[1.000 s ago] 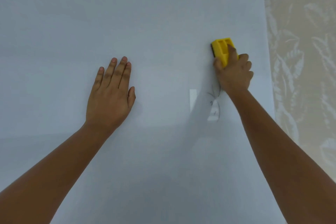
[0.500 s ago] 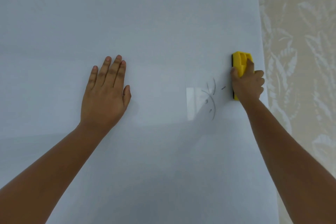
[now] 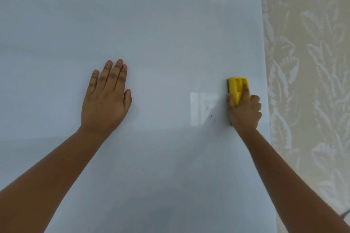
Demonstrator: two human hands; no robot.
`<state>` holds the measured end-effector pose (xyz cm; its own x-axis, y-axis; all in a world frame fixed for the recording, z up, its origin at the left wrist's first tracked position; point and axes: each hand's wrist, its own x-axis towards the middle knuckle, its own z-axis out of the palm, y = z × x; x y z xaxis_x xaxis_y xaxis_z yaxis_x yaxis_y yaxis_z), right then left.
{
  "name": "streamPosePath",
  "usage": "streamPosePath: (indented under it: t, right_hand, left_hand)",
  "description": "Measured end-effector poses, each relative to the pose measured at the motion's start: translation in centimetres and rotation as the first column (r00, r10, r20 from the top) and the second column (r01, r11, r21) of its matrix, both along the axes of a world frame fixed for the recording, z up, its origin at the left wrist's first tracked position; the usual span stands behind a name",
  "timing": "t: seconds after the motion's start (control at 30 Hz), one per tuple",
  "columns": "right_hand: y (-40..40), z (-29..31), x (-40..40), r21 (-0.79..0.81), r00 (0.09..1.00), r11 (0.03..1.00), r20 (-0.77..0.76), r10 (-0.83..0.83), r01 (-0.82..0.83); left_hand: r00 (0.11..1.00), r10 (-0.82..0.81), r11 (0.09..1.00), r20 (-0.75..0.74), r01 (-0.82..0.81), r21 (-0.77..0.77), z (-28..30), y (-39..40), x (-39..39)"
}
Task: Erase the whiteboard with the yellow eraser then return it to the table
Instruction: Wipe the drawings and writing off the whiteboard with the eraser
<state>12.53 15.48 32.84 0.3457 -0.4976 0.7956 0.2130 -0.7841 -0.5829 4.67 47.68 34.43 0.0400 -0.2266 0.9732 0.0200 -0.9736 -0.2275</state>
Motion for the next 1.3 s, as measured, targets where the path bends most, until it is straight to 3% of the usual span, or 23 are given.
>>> streamPosePath:
  t: [0.17,0.23,0.3,0.37,0.47,0.63,0.7,0.83,0.93,1.0,1.07,1.17,1.3]
  right_hand:
    - [7.3,-6.4,-3.1,-0.448,0.989,0.893,0.145,0.015,0.051]
    - [5.9,-8.6,-3.4,-0.524,0.992,0.852,0.119,0.049,0.02]
    - [3.2,-8.7,-3.0,-0.436,0.997,0.9,0.064,0.033,-0.001]
    - [1.3,-7.1,-2.0,-0.241,1.0,0.971,0.017,-0.006,0.01]
    - [2.0,-4.5,-1.4,-0.068,1.0,0.998,-0.01,-0.01,0.009]
    - [7.3,-8.5,-3.0,-0.335,0.991,0.942,0.136,0.013,0.034]
    - [6.1,-10.8,-2.7,-0.345,0.992,0.938,0.127,0.019,0.027]
    - [0.2,-12.5,-1.2,0.02,0.997,1.0,-0.08,-0.009,0.01]
    - [-1.8,-11.6,-0.1,0.255,0.992,0.967,-0.126,0.017,0.016]
    - [-0.1,-11.2,-0.6,0.199,0.995,0.98,-0.101,0.025,-0.005]
    - [2.5,-12.8,-1.2,0.004,0.999,0.999,-0.026,0.032,-0.032]
    - [2.5,-15.8,-1.8,-0.123,0.998,0.991,-0.039,0.049,-0.054]
    - [-3.5,-14.8,-0.6,0.272,0.985,0.962,-0.169,0.037,0.011]
  left_hand:
    - [1.0,-0.001,1.0,-0.001,0.001,-0.004,-0.1,0.1,0.0]
    - [1.0,-0.005,1.0,-0.003,0.005,0.003,0.0,0.1,0.0]
    - [1.0,-0.004,1.0,-0.007,0.004,0.002,0.0,0.1,0.0]
    - [1.0,-0.001,1.0,-0.009,0.001,-0.001,-0.1,0.0,-0.1]
    - [1.0,-0.011,1.0,-0.004,0.011,0.005,-0.1,0.0,-0.1]
    - [1.0,-0.021,1.0,-0.006,0.021,0.006,-0.1,0.0,0.0]
    - [1.0,-0.02,1.0,-0.012,0.02,0.009,-0.1,0.0,0.0]
    - [1.0,-0.016,1.0,-0.01,0.017,0.002,-0.1,0.0,0.0]
    - [1.0,-0.031,1.0,-0.005,0.031,-0.005,-0.2,-0.2,0.2]
    - [0.999,-0.038,0.999,0.012,0.038,-0.026,-0.4,-0.1,0.3]
    - [0.998,-0.057,0.997,0.034,0.058,-0.042,-0.9,-0.9,0.4]
    - [0.999,-0.054,0.997,-0.003,0.054,0.054,-3.1,-2.8,1.0]
    - [0.996,-0.035,0.994,-0.078,0.043,0.103,-5.0,-3.8,1.5]
